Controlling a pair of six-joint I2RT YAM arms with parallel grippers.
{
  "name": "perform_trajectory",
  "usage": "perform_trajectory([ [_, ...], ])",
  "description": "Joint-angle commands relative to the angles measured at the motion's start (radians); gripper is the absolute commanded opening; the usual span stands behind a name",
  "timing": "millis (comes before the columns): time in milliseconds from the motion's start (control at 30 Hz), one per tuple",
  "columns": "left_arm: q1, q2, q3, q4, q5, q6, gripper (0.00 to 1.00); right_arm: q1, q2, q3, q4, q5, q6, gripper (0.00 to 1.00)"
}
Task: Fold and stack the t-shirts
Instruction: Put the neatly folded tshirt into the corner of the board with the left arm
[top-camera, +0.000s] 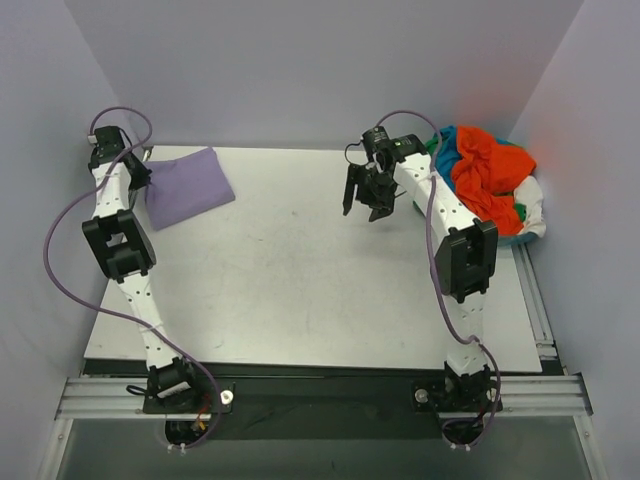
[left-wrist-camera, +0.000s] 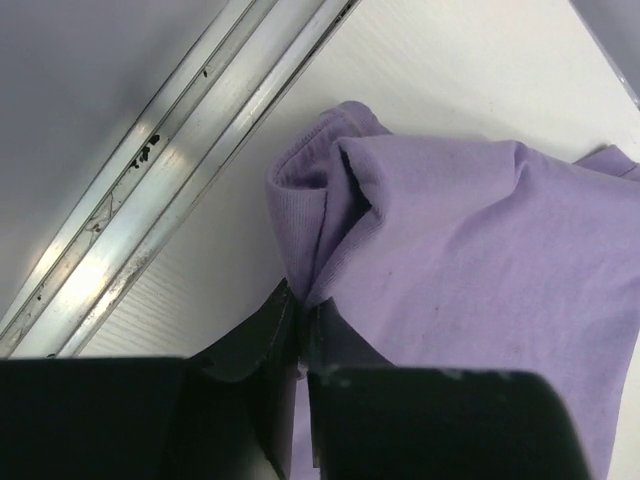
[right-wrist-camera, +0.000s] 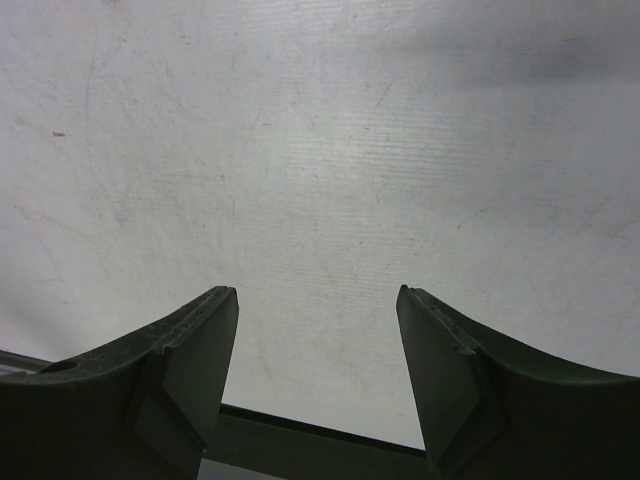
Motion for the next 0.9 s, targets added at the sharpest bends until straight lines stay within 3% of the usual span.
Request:
perform_trajectory([
  [0,0.017,0.01,0.065,0.043,0.008,0.007,0.16,-0.001,0.018,0.059,-0.052,-0.028,-0.003,0.66],
  [100,0.009,-0.002,0.03,0.041,0.008,0.022,0.51,-0.001,0.023,0.067,-0.052,-0.028,-0.008,0.67],
  [233,-0.02,-0.08,-0.074,0.078,-0.017,0.062,0.68,0.005,0.012,0.064,-0.049,0.002,-0.029,0.69],
  [400,-0.066,-0.206,-0.231,0.136,-0.105,0.096,0.76,0.008,-0.021,0.031,-0.034,0.036,-0.043,0.7],
  [600,-0.152,-0.413,-0.462,0.222,-0.317,0.115,0.84,0.01,-0.089,-0.063,0.04,0.046,-0.048,0.71],
  [867,-0.235,-0.655,-0.705,0.213,-0.321,0.085,0.85,0.01,-0.202,-0.267,0.158,0.047,-0.055,0.71],
])
